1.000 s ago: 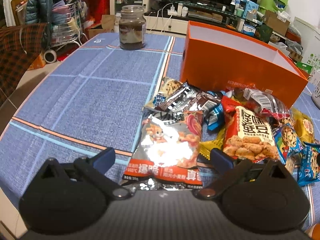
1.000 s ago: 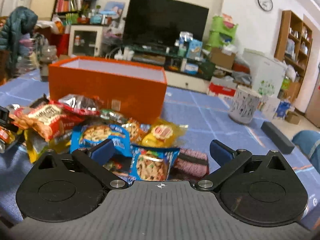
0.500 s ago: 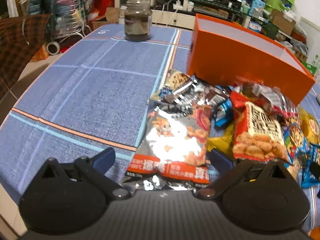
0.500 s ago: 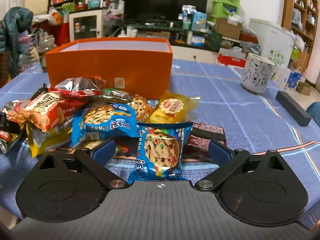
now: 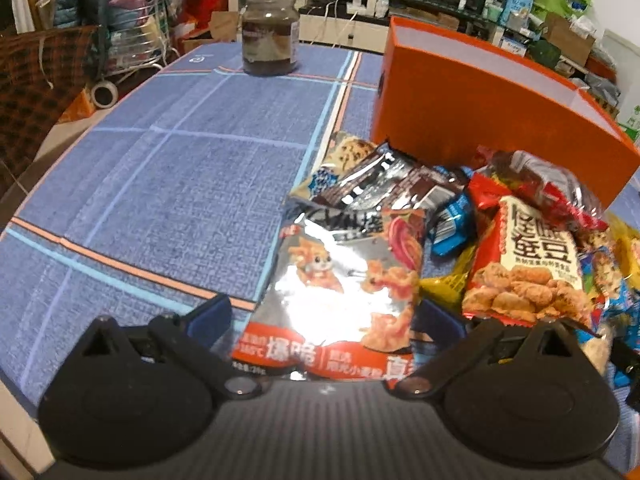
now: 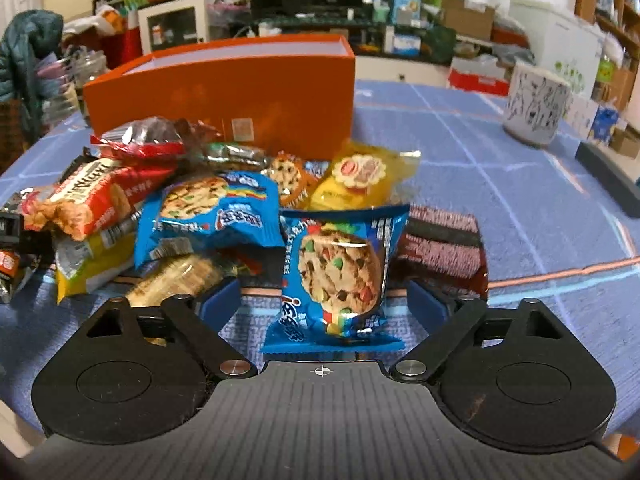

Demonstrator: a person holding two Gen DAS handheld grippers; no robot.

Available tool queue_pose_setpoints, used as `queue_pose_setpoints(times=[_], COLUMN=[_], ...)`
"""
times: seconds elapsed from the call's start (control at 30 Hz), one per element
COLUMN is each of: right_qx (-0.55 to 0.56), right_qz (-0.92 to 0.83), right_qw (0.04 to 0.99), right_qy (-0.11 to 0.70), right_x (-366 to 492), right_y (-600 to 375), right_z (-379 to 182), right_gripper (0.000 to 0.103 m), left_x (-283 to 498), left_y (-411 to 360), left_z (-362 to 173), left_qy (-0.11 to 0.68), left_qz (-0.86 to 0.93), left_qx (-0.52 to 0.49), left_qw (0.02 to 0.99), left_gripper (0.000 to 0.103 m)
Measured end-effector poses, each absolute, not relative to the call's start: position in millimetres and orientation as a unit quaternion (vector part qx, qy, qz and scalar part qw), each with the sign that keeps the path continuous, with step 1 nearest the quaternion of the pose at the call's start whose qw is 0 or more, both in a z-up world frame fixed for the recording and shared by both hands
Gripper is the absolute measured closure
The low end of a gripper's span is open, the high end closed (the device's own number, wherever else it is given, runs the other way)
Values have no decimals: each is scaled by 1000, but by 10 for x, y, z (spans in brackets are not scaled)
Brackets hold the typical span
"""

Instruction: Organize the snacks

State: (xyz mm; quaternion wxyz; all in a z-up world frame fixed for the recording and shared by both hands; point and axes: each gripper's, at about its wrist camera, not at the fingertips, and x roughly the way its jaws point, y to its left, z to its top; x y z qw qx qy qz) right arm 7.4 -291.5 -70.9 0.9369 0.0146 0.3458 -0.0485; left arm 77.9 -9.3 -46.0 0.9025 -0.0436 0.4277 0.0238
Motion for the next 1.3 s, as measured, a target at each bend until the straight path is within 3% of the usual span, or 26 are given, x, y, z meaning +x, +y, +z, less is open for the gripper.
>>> queue_pose_setpoints(times=[0.33, 1.1, 1.17, 1.2, 1.23, 1.27, 1.3], right_qx=[12, 13, 11, 9, 8, 10, 13], right_qz=[-35, -30, -26, -25, -26, -23, -21], right_qw=[933, 932, 934, 935, 936, 936, 935], right_qy=[357, 360, 357, 355, 351, 350, 353], right_x=[108, 129, 119, 109, 94, 87, 87], right_y=[-2855, -2854, -2853, -2849, -2848, -2853, -2857], right_z=[-744, -760, -761, -757, -746, -733, -729], right_gripper=[33, 31, 38, 45, 64, 64, 64], left_x=[745, 793, 806, 808, 807, 807, 800], left_y=[-37, 39, 33, 38, 46, 49, 43], left_z=[-396, -420, -431, -435, -434, -431, -422], left_qy=[414, 400, 404, 406, 410, 414, 415], left_qz=[29, -63, -58, -57, -59, -60, -57], left_qx=[-35, -39, -41, -46, -52, -55, -53], left_qw=[909, 914, 912, 911, 909, 907, 907], left_gripper=[4, 4, 4, 10, 18, 38, 38])
